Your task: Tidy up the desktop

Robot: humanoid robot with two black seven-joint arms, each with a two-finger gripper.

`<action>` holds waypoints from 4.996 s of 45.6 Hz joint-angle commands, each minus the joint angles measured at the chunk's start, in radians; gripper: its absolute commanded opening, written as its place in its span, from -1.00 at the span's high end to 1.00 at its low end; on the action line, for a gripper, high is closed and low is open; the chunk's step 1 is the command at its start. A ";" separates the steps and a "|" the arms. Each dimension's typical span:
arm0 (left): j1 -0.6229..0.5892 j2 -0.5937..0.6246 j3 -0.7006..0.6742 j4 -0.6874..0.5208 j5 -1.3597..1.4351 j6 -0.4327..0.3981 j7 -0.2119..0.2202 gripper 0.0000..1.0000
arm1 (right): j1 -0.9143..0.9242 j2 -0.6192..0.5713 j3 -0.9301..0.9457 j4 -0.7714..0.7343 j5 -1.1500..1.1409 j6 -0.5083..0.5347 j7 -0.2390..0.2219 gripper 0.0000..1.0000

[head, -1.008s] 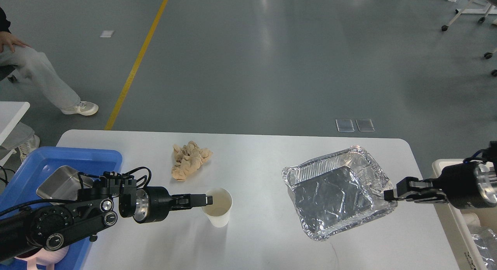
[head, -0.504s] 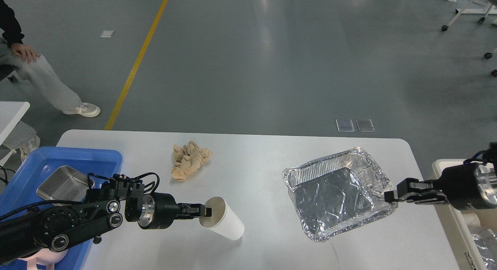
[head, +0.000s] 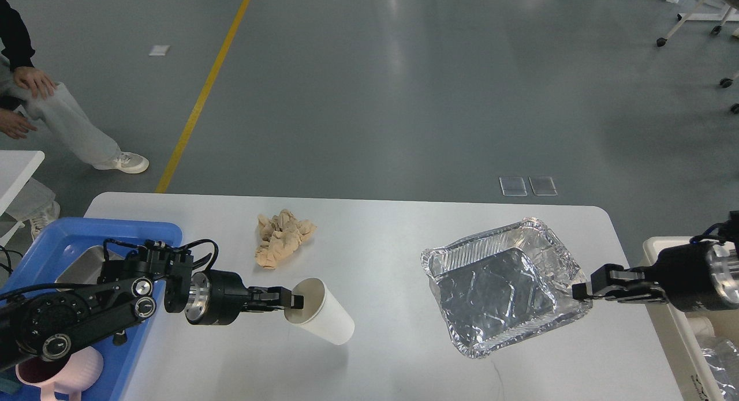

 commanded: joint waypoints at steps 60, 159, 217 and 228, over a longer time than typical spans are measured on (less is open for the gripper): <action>-0.480 0.314 0.052 -0.097 -0.244 -0.206 -0.074 0.80 | 0.008 0.014 0.007 0.000 0.000 -0.005 0.000 1.00; -0.472 0.874 0.112 0.147 -1.175 -0.189 -0.088 -0.93 | 0.011 0.033 0.016 0.002 0.002 0.000 0.001 1.00; -0.418 0.799 0.253 0.125 -0.773 -0.160 0.138 -0.93 | 0.003 0.034 0.010 0.002 0.002 -0.005 0.000 1.00; -0.397 0.660 0.253 0.125 -0.770 -0.114 0.139 -0.93 | 0.002 0.042 0.007 0.002 0.000 -0.005 0.000 1.00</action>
